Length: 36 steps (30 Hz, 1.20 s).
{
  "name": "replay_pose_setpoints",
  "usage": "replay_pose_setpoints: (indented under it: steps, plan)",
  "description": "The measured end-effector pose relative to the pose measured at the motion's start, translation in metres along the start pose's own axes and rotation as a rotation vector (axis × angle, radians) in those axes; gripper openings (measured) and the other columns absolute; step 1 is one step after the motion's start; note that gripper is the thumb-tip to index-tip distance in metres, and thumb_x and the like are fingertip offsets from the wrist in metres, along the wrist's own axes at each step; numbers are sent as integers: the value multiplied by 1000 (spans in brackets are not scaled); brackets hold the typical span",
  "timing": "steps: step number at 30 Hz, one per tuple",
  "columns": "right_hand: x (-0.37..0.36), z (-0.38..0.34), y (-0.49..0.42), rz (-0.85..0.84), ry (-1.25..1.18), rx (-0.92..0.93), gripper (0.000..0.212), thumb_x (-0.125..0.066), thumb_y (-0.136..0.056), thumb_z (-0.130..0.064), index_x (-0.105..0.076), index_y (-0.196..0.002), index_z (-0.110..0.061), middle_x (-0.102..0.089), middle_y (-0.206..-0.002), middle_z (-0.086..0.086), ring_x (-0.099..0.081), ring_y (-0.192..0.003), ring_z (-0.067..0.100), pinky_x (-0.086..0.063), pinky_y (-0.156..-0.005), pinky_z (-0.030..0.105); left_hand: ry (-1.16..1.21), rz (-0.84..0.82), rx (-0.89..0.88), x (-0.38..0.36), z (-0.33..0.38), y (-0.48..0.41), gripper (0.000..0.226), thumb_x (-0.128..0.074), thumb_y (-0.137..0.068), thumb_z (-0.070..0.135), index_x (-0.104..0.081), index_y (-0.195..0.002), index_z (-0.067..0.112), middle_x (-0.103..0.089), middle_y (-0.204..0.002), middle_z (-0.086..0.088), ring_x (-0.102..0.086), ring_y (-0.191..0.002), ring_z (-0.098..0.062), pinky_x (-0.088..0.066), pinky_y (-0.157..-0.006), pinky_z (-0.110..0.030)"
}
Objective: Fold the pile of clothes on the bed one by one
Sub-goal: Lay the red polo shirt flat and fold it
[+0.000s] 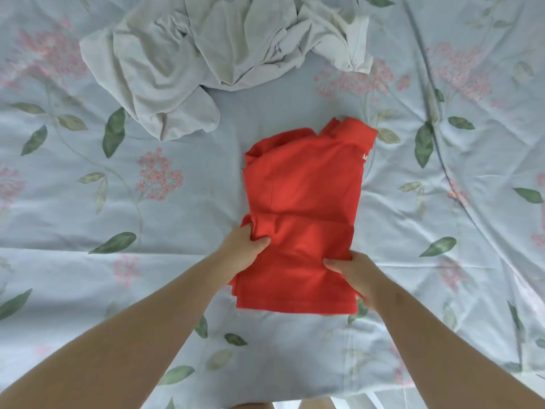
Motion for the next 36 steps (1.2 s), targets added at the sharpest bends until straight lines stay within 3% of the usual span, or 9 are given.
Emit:
replay_pose_setpoints:
  steps: [4,7,12,15,17,21,28,32,36]
  plan:
    - [7,-2,22,46,166,41,16,-70,-82,-21,-66,-97,-17,-70,-98,10,-66,-93,30,-51,-90,44,-573,165,67,22,6,31,42,-42,-95,46,-55,-123,18,-37,-129,-7,-36,-121,-29,-32,-103,-38]
    - [21,-32,39,-6,186,44,17,-68,-83,-20,-67,-97,-11,-70,-97,10,-65,-93,28,-50,-87,38,-531,60,86,31,27,41,44,-44,-95,45,-57,-120,11,-53,-117,-9,-50,-112,-28,-42,-93,-36]
    - [38,-86,47,-187,-596,-72,18,-58,-89,-24,-59,-82,-8,-63,-55,6,-62,-47,18,-52,-45,24,802,-209,317,44,78,34,20,-55,-94,32,-61,-94,13,-64,-68,-2,-61,-53,-13,-54,-51,-23]
    - [56,-123,32,-196,-1094,118,31,-49,-92,-44,-57,-99,-15,-67,-82,7,-67,-74,22,-58,-71,35,1241,-69,202,59,108,12,26,-44,-98,41,-52,-91,16,-63,-75,-6,-61,-48,-12,-51,-46,-23]
    - [56,-123,18,-153,-1006,129,40,-47,-93,-50,-50,-124,-26,-61,-113,4,-61,-100,26,-51,-87,40,972,152,118,66,103,-2,29,-45,-97,42,-49,-113,19,-62,-100,-11,-66,-71,-21,-54,-63,-33]
    - [52,-89,-11,151,-364,98,51,-61,-89,-36,-42,-133,-20,-49,-112,0,-50,-93,17,-39,-82,34,10,431,117,61,67,-17,63,-60,-85,45,-36,-140,25,-46,-136,-7,-47,-122,-31,-39,-103,-47]
    - [38,-55,-14,362,9,223,36,-68,-82,-29,-39,-99,-17,-48,-103,4,-52,-87,23,-41,-73,33,79,502,153,36,15,4,37,-58,-92,28,-50,-124,11,-60,-114,-7,-55,-104,-27,-37,-81,-29]
    - [30,-45,-14,279,-20,251,22,-66,-85,-21,-48,-97,-17,-53,-85,-5,-54,-84,19,-38,-70,27,195,632,119,43,0,20,14,-52,-95,26,-54,-96,12,-53,-78,4,-50,-81,-21,-34,-64,-30]
    - [45,-32,-8,324,-174,270,9,-61,-90,-21,-54,-94,-18,-59,-79,-6,-58,-81,20,-42,-68,27,470,572,133,29,-16,26,13,-53,-95,28,-52,-101,16,-57,-87,2,-56,-85,-23,-46,-71,-34]
Point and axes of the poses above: each hand's wrist, its own y-axis away from the middle knuckle, its own x-axis out of the back of the hand, z = x × y, the point moved 8 cm from there along -y, towards the middle knuckle
